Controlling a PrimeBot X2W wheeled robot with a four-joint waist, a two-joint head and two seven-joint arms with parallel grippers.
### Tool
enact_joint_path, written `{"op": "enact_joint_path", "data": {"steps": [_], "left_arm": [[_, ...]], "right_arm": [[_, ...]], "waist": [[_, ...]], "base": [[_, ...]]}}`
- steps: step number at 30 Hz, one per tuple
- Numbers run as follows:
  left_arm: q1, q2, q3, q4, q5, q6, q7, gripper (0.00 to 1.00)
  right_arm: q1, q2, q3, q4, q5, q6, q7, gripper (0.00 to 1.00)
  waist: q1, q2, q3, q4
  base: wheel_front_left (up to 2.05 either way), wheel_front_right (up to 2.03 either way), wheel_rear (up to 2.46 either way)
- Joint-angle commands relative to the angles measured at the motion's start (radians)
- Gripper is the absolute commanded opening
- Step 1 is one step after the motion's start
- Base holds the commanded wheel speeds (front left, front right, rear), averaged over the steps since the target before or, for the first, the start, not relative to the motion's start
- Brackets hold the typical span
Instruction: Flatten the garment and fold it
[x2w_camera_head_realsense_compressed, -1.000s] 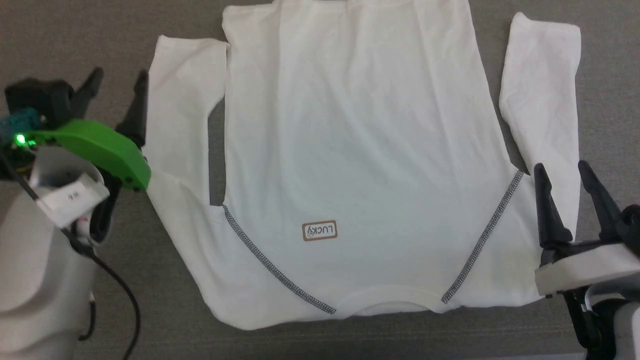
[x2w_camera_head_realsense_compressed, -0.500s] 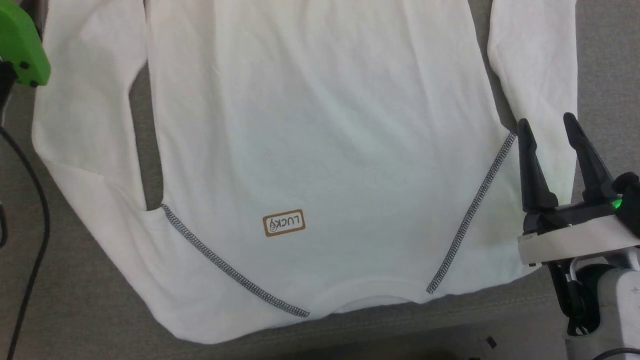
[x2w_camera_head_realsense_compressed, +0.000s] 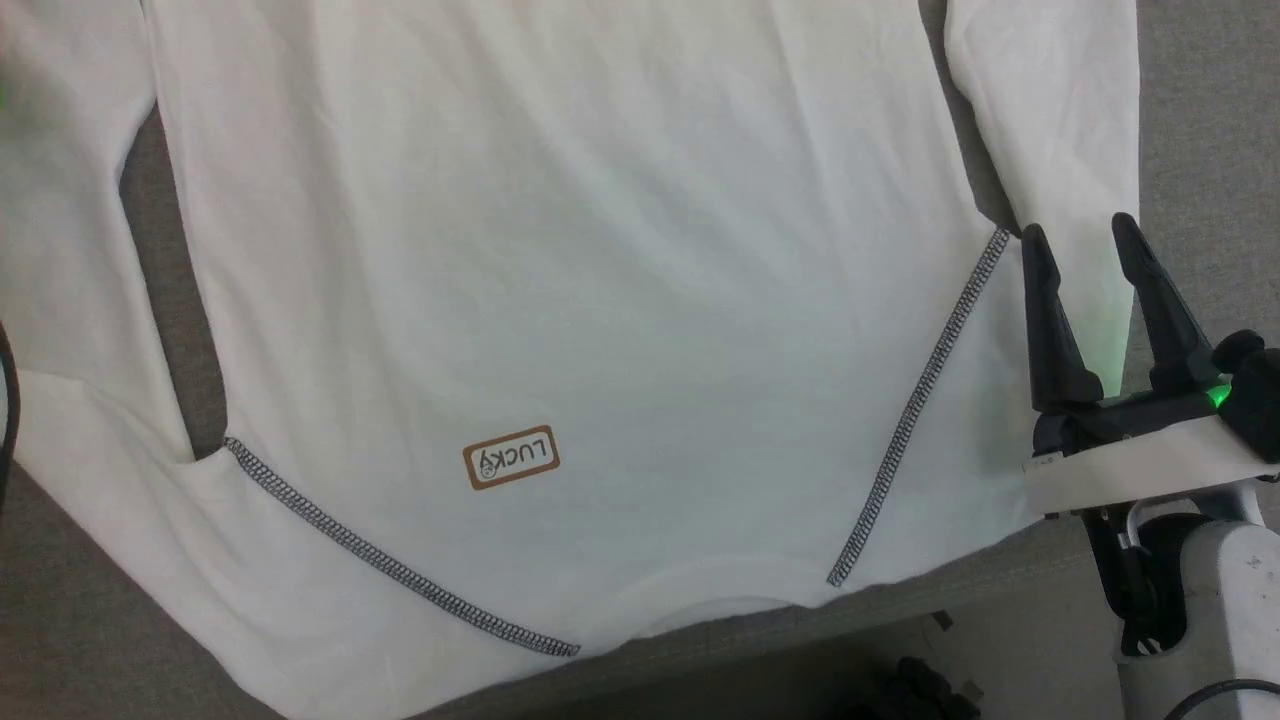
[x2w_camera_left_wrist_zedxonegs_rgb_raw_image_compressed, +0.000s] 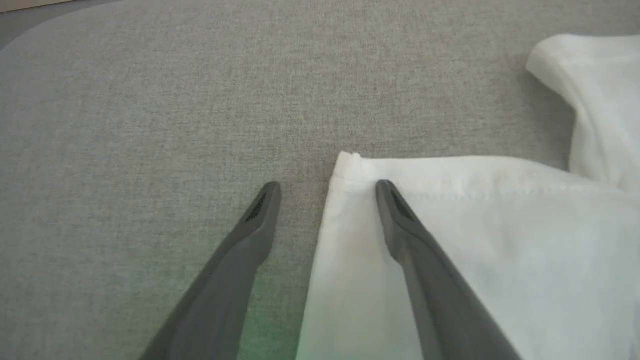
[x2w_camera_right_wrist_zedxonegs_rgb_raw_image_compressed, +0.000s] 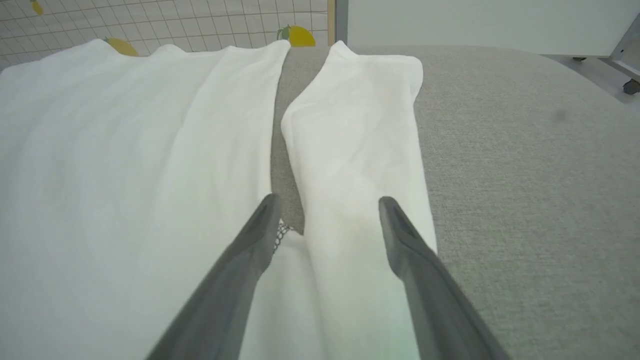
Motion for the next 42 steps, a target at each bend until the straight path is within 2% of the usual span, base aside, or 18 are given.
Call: {"op": "enact_joint_path", "data": {"steps": [1,2,3,4,7,14,17,22,27,36,42], "left_arm": [[0.018,-0.006,-0.003,0.019,-0.006,0.018,0.039,1.00],[0.026,-0.011,-0.001,0.019,-0.014,0.029,0.063,0.84],[0.037,-0.011,-0.002,0.016,-0.021,0.035,0.094,0.39],[0.047,-0.010,-0.004,0.008,-0.028,0.039,0.118,0.00],[0.069,-0.010,0.006,-0.023,-0.049,0.050,0.149,0.00],[0.090,-0.003,0.019,-0.080,-0.042,0.051,0.067,0.00],[0.089,-0.022,0.038,-0.086,-0.050,0.050,-0.012,0.00],[0.104,-0.048,0.084,-0.069,-0.052,0.040,-0.227,0.00],[0.174,-0.063,0.108,-0.091,-0.063,0.028,-0.346,0.00],[0.383,-0.044,0.162,-0.302,-0.082,0.060,-0.384,0.00],[0.508,-0.071,0.153,-0.479,-0.099,0.077,-0.372,0.00]], "right_arm": [[-0.018,0.004,0.000,0.005,0.005,-0.002,-0.010,1.00],[-0.018,0.004,-0.001,0.007,0.005,-0.002,-0.010,1.00],[-0.019,0.004,-0.003,0.009,0.004,-0.002,-0.009,1.00],[-0.020,0.004,-0.005,0.010,0.003,-0.002,-0.009,1.00],[-0.024,0.006,-0.007,0.008,0.003,-0.002,-0.008,1.00],[-0.027,0.004,-0.013,0.003,-0.003,-0.002,-0.002,1.00],[-0.021,0.005,-0.016,0.005,-0.005,-0.002,0.000,1.00],[-0.002,0.007,-0.030,0.010,-0.006,-0.002,0.004,1.00],[0.033,0.006,-0.047,0.008,-0.015,-0.002,0.023,1.00],[0.129,0.015,-0.080,-0.023,-0.025,-0.002,0.079,1.00],[0.176,0.024,-0.093,-0.042,-0.022,-0.002,0.102,1.00]], "waist": [[-0.0001,0.0000,0.007,-0.006],[-0.0001,0.0000,0.006,-0.005],[-0.0001,0.0000,0.005,-0.003],[-0.0001,0.0000,0.004,-0.002],[-0.0001,0.0000,-0.001,0.000],[-0.0001,0.0000,-0.020,0.014],[-0.0001,0.0000,-0.041,0.025],[-0.0001,0.0000,-0.121,0.059],[-0.0001,0.0000,-0.228,0.103],[-0.0001,0.0000,-0.382,0.170],[-0.0001,0.0000,-0.443,0.195]], "base": [[0.00,0.00,0.00],[0.00,0.00,0.00],[0.00,0.00,0.00],[0.00,0.00,0.00],[0.00,0.00,0.00],[0.00,0.00,0.00],[0.00,0.00,0.00],[0.00,0.00,0.00],[0.00,0.00,0.00],[0.00,0.00,0.00],[0.00,0.00,0.00]]}}
